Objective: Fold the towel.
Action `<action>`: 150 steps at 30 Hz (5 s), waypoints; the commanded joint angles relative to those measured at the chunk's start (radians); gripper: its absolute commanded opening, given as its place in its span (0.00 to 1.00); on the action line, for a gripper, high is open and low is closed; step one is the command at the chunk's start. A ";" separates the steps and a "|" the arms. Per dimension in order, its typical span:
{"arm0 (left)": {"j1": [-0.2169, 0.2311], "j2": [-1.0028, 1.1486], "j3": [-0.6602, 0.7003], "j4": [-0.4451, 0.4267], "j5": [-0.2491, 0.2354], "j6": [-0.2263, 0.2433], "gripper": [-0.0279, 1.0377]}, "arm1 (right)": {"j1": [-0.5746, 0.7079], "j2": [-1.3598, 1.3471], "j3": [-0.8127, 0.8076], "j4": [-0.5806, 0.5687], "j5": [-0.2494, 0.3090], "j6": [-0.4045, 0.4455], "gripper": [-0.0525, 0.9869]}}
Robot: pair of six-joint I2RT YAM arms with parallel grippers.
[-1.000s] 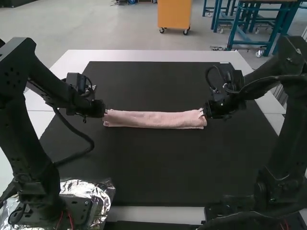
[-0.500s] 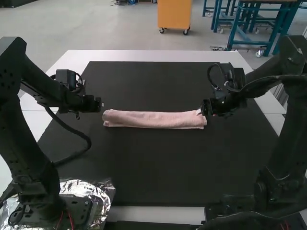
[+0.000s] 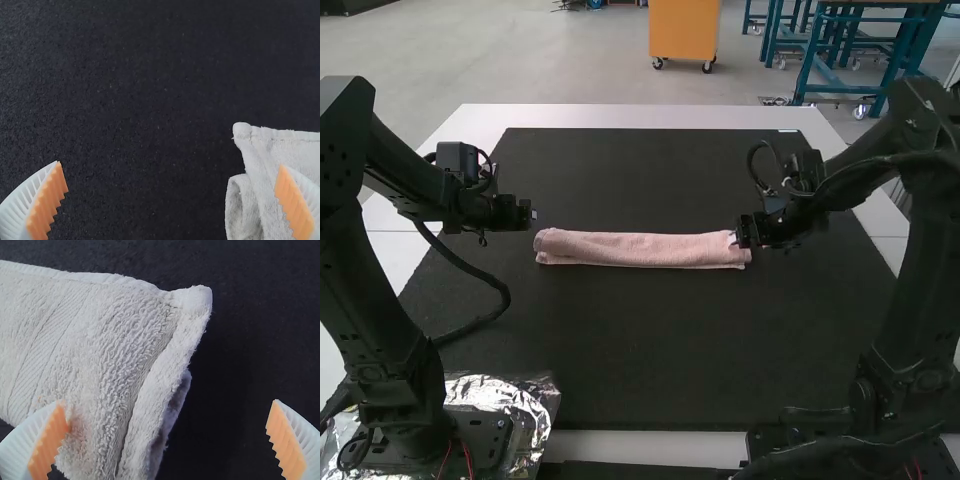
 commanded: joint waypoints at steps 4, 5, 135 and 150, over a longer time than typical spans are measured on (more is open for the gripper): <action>-0.001 -0.022 0.029 0.014 -0.001 -0.011 0.94 | 0.017 0.029 0.004 0.024 0.013 -0.004 0.93; -0.001 -0.022 0.029 0.014 -0.001 -0.011 0.94 | 0.017 0.033 0.004 0.025 0.013 -0.004 0.93; -0.136 -0.103 0.027 0.098 -0.045 -0.077 0.94 | 0.456 0.306 0.282 0.432 -0.191 0.296 0.03; -0.165 -0.337 0.124 -0.014 -0.048 -0.071 0.94 | 0.342 -0.261 0.334 0.306 -0.184 0.385 0.93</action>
